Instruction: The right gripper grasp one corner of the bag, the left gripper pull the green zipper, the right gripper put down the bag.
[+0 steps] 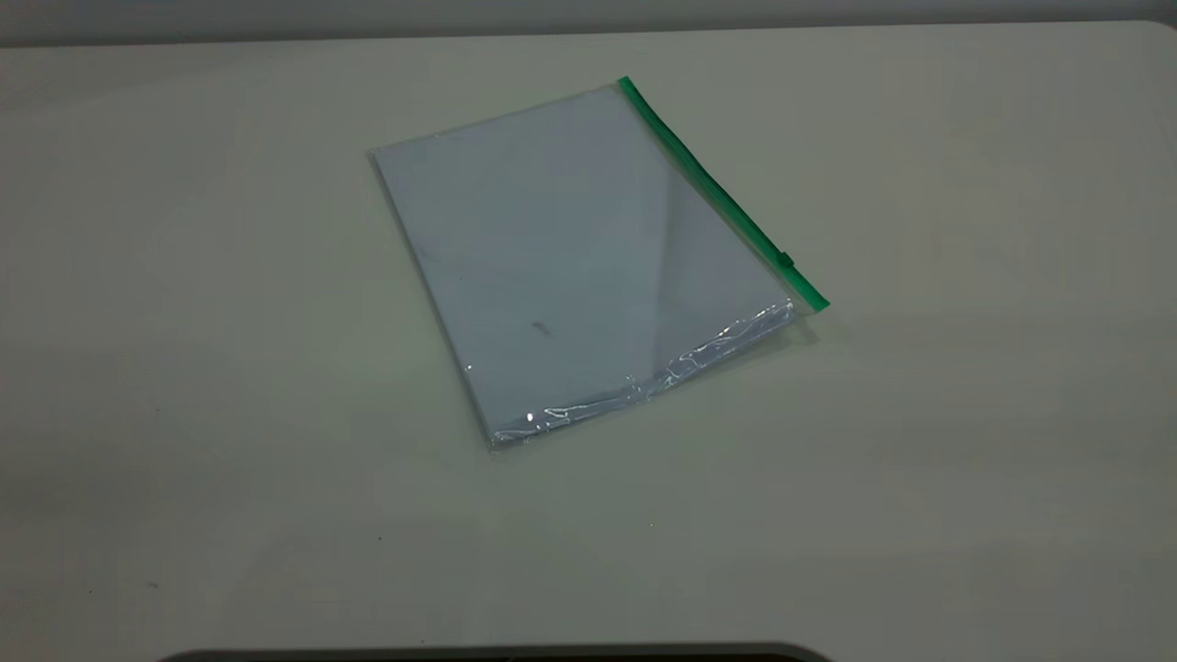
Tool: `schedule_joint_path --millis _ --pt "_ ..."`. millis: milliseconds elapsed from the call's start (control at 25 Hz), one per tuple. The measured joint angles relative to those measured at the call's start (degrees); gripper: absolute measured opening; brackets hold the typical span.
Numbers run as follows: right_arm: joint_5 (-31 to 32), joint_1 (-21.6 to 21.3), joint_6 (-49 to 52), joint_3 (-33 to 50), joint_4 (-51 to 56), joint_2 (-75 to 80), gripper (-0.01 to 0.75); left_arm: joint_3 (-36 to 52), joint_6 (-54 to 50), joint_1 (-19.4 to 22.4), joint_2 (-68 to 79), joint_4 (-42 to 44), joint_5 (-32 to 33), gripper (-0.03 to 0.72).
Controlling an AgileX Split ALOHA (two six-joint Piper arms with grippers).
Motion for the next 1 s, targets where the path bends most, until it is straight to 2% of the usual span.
schedule_joint_path --millis 520,760,840,1000 --pt "0.00 0.00 0.00 0.00 0.07 0.00 0.418 0.00 -0.07 0.00 0.00 -0.07 0.00 0.480" --pt "-0.91 0.00 -1.02 0.00 5.77 0.00 0.416 0.00 -0.14 0.00 0.00 -0.71 0.00 0.480" --pt "-3.55 0.00 -1.72 0.00 9.39 0.06 0.412 -0.27 -1.49 0.00 0.30 -1.06 -0.49 0.480" --pt "-13.41 0.00 -6.25 0.51 16.36 5.40 0.411 -3.19 -5.73 0.00 7.18 -1.33 -5.36 0.480"
